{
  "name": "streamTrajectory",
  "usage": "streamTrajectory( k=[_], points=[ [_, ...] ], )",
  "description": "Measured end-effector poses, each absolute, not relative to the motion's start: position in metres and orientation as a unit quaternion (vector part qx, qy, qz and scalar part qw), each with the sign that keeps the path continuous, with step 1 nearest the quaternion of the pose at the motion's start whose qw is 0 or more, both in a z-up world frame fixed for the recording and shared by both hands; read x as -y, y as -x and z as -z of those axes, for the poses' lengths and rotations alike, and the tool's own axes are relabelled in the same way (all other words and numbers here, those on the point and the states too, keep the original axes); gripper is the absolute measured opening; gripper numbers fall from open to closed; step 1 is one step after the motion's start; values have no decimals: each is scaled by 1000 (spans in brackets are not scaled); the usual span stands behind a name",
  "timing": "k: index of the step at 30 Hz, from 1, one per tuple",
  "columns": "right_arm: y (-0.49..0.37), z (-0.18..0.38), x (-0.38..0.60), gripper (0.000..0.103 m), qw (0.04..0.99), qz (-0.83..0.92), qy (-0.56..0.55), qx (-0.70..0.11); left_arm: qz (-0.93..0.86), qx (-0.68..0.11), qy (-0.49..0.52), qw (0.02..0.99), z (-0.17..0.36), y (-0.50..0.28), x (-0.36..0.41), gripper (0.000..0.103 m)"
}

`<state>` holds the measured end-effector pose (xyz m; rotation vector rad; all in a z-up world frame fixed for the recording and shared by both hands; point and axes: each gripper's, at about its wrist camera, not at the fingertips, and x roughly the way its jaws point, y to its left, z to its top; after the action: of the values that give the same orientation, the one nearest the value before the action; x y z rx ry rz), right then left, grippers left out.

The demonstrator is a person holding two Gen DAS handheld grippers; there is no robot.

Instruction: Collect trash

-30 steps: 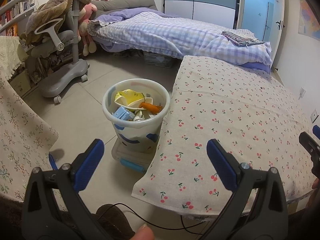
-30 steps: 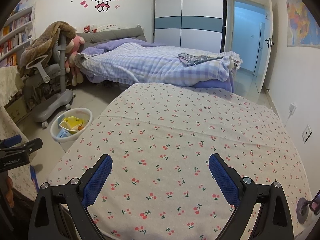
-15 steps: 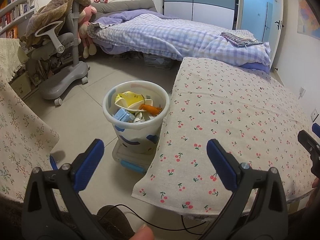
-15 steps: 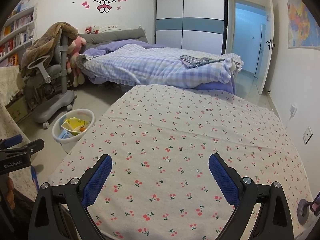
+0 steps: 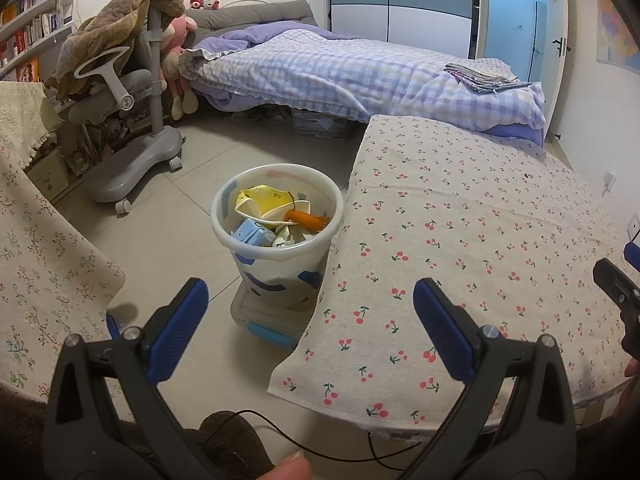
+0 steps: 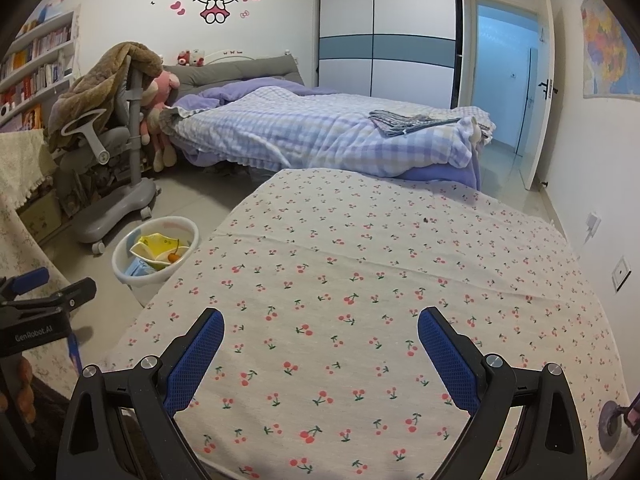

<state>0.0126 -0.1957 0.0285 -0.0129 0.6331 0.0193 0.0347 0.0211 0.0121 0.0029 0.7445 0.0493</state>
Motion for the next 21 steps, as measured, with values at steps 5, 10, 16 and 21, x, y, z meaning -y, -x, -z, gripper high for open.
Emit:
streamTrajectory(
  k=[5,10,16,21],
  points=[
    [-16,-30,190,103,951,-13,4,-310,-24,-364,-1,931,-12,-35,-21,102],
    [-17,-30,186,103,951,-16,8,-310,-24,-363,1,932,-13,-35,-21,102],
    [-18,-27,186,103,949,-15,9,-315,-25,-362,2,932,-14,-35,-21,102],
    [-19,-26,185,103,949,-18,8,-316,-26,-362,2,932,-14,-35,-21,102]
  ],
)
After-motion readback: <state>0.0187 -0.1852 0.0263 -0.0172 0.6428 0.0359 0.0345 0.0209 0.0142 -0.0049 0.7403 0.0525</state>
